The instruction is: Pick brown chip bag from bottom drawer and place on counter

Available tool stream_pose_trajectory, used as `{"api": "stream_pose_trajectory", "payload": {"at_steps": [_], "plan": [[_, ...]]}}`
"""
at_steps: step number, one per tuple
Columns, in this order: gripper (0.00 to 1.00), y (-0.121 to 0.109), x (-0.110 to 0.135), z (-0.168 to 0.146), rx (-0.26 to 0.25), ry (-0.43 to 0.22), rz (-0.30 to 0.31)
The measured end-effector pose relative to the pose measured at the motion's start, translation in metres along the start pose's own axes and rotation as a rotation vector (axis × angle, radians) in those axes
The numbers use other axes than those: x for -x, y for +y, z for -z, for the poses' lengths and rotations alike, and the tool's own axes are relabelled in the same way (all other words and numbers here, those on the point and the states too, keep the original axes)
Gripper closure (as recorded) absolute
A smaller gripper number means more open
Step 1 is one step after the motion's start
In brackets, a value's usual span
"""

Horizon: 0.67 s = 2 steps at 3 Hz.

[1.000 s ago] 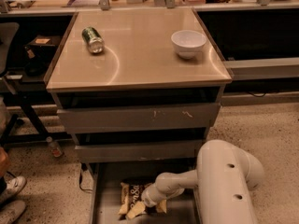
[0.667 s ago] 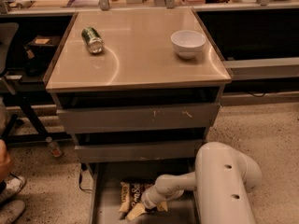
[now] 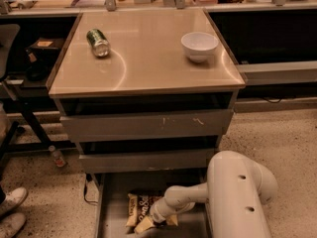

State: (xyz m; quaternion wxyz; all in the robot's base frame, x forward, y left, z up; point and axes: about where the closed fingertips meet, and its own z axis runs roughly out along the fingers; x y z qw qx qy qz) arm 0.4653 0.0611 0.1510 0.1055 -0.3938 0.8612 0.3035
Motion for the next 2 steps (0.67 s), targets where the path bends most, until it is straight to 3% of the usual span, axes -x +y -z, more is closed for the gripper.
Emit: {"api": "stream_pose_trajectory", "payload": {"at_steps": [2], "plan": [[0.65, 0.0, 0.0, 0.0, 0.0, 0.0, 0.0]]}}
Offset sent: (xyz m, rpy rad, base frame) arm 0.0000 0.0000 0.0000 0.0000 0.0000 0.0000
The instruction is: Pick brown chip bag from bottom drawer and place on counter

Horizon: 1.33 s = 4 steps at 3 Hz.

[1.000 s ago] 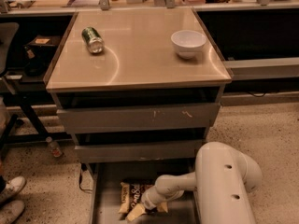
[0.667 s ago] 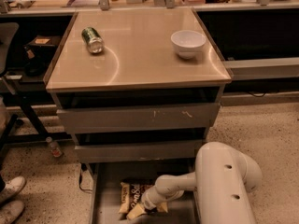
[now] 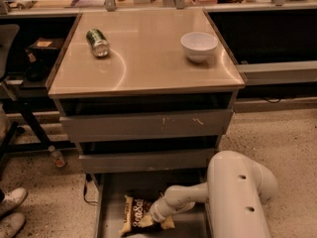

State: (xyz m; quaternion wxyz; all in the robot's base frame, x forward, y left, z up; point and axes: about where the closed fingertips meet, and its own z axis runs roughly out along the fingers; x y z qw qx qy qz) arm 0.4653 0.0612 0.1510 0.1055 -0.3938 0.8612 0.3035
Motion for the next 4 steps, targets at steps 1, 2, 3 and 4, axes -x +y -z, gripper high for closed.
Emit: {"api": "stream_pose_trajectory", "payload": {"at_steps": [1, 2, 3, 4], "plan": [[0.89, 0.0, 0.0, 0.0, 0.0, 0.0, 0.0], [1.0, 0.0, 0.0, 0.0, 0.0, 0.0, 0.0], [1.0, 0.004, 0.003, 0.008, 0.008, -0.024, -0.017], [1.0, 0.013, 0.009, 0.029, 0.02, -0.077, -0.026]]}}
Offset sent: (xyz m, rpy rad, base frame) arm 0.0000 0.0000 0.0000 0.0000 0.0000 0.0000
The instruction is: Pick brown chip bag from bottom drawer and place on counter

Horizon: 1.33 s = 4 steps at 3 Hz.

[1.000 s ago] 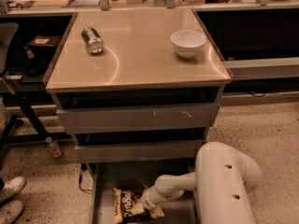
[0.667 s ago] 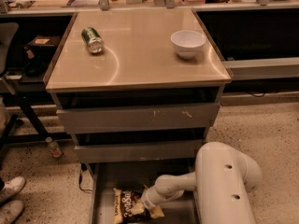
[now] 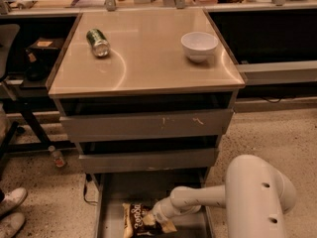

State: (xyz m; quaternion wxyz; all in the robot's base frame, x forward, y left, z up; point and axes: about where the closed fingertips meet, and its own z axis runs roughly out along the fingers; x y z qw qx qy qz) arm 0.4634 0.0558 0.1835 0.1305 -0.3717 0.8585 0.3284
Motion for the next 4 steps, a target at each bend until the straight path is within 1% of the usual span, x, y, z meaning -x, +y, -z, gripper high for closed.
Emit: {"api": "stream_pose_trajectory", "payload": {"at_steps": [2, 3, 4], "plan": [[1.0, 0.015, 0.002, 0.046, -0.01, -0.053, -0.036], [1.0, 0.025, 0.006, 0.07, -0.03, -0.076, -0.029], [1.0, 0.042, 0.017, 0.099, -0.056, -0.077, -0.013]]}}
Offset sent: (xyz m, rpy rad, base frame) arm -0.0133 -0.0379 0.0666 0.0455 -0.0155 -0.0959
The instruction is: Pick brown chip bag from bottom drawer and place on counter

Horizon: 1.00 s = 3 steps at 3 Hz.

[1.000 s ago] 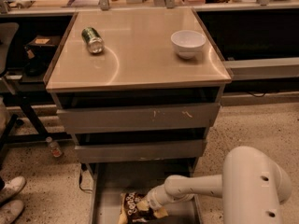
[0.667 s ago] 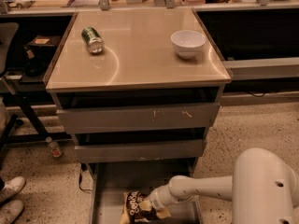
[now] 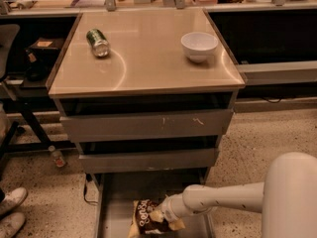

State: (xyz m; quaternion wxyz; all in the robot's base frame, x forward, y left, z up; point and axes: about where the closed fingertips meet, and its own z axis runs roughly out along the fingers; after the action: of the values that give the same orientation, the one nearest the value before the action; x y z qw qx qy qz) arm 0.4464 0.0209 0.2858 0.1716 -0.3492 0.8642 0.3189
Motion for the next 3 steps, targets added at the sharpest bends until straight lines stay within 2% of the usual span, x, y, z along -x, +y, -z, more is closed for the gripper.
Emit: {"api": "stream_pose_trajectory", "payload": {"at_steps": [1, 2, 3], "plan": [[1.0, 0.022, 0.022, 0.037, 0.002, -0.027, 0.029], [1.0, 0.022, 0.022, 0.038, 0.002, -0.028, 0.029], [1.0, 0.029, 0.034, 0.055, 0.005, -0.047, 0.005]]}}
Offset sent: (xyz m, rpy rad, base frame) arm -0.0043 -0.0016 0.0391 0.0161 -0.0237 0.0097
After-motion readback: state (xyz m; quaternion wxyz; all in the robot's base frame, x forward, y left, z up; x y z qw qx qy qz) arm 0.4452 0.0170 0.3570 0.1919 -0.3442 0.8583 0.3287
